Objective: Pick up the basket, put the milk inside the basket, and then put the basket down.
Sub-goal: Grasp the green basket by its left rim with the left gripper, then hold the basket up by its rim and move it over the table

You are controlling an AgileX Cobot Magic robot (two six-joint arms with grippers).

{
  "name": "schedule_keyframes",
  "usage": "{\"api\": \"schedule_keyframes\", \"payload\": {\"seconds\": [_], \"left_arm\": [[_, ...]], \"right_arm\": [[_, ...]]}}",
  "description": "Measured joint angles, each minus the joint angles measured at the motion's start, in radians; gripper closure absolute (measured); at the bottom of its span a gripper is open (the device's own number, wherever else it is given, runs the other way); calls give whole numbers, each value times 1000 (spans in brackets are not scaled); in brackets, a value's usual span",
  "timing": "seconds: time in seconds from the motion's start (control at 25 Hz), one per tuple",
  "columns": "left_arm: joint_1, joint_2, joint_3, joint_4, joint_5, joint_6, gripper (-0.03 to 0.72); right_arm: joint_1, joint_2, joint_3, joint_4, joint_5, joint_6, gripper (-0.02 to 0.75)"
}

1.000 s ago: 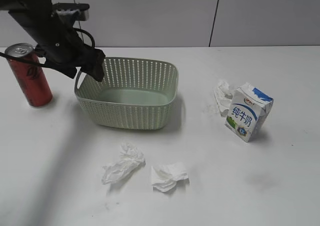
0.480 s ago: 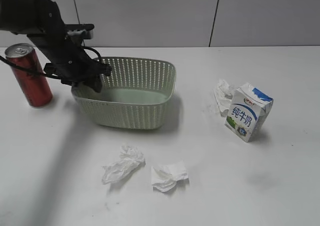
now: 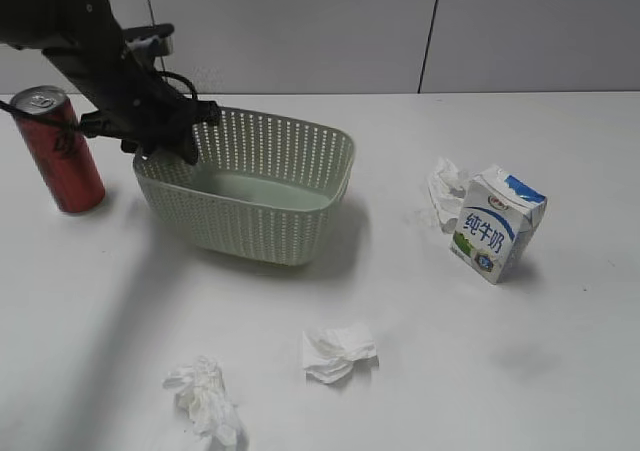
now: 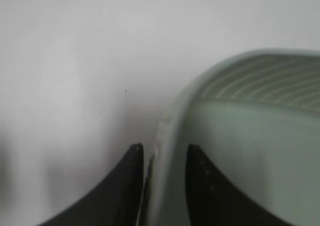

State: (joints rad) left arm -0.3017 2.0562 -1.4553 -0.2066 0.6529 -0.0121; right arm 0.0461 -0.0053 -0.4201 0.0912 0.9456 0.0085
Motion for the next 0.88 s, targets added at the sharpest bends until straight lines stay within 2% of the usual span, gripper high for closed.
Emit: {"api": "schedule_keyframes", "payload": {"seconds": [0.32, 0.56, 0.88], "left_arm": [[-5, -103, 0, 13, 27, -116, 462], [-5, -111, 0, 18, 82, -156, 462], [-6, -128, 0, 19, 88, -169, 462]], "right_arm": [[0, 0, 0, 0, 0, 0, 164], [0, 0, -7, -1, -1, 0, 164], [0, 104, -45, -3, -262, -33, 163]]}}
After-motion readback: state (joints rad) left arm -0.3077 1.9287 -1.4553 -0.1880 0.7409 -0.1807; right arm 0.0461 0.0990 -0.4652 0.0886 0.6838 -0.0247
